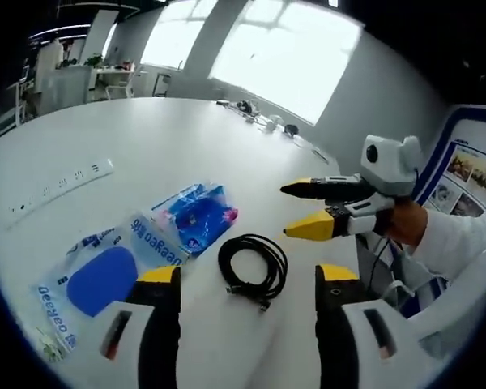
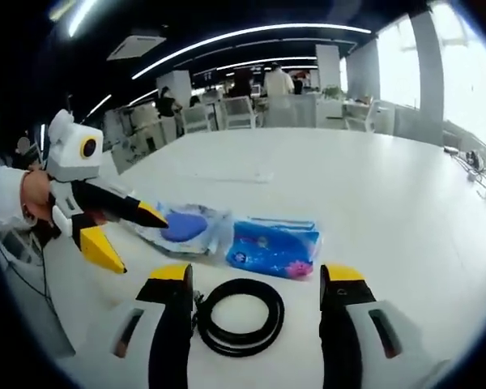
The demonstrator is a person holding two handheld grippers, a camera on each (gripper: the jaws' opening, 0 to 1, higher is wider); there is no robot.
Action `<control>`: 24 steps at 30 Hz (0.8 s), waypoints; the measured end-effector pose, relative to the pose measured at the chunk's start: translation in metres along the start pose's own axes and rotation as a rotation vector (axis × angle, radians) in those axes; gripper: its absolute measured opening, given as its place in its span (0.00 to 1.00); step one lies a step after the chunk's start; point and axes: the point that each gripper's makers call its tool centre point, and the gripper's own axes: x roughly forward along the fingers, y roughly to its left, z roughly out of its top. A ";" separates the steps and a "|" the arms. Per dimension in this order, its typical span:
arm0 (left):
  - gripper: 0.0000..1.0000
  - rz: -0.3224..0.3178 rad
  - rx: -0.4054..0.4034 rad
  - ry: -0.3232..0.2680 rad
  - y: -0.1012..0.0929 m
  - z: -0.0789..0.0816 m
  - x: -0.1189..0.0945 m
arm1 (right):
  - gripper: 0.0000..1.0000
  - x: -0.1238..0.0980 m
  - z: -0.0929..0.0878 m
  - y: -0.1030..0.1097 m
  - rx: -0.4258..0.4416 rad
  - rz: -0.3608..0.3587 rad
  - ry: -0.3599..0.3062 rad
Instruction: Arrange the tabletop items into an orderly group along one side of the table until the central work area is clear of visible clutter.
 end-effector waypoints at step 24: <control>0.72 0.089 0.018 -0.141 0.017 0.015 -0.106 | 0.68 -0.008 0.045 0.063 -0.070 0.071 -0.056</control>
